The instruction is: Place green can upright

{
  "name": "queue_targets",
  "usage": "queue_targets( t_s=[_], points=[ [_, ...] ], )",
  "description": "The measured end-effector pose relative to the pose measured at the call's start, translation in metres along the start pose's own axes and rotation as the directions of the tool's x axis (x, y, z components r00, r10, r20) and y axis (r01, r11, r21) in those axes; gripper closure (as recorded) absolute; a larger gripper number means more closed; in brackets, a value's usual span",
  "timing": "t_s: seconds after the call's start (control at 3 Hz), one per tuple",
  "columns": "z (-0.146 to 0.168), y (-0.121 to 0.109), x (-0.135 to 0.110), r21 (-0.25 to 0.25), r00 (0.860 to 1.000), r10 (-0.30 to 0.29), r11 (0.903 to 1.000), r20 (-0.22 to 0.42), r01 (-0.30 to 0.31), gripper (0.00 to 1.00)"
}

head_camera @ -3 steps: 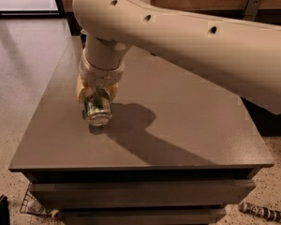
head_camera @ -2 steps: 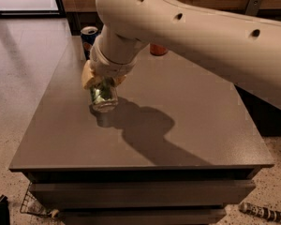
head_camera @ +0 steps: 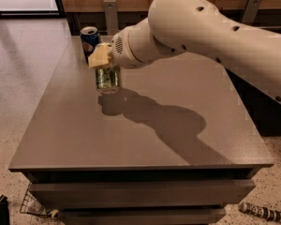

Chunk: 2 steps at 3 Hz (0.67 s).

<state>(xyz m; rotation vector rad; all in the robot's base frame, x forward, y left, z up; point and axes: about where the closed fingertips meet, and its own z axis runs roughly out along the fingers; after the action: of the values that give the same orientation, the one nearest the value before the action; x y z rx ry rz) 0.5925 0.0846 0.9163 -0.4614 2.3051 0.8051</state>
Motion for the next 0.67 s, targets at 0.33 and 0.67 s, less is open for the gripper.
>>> queue_targets(
  t_s=[0.33, 0.67],
  points=[
    [0.003, -0.015, -0.041, -0.195, 0.976, 0.122, 0.977, 0.181, -0.087, 1.0],
    [-0.011, -0.06, -0.047, -0.311, 0.942, 0.199, 0.9439, 0.271, -0.11, 1.0]
  ],
)
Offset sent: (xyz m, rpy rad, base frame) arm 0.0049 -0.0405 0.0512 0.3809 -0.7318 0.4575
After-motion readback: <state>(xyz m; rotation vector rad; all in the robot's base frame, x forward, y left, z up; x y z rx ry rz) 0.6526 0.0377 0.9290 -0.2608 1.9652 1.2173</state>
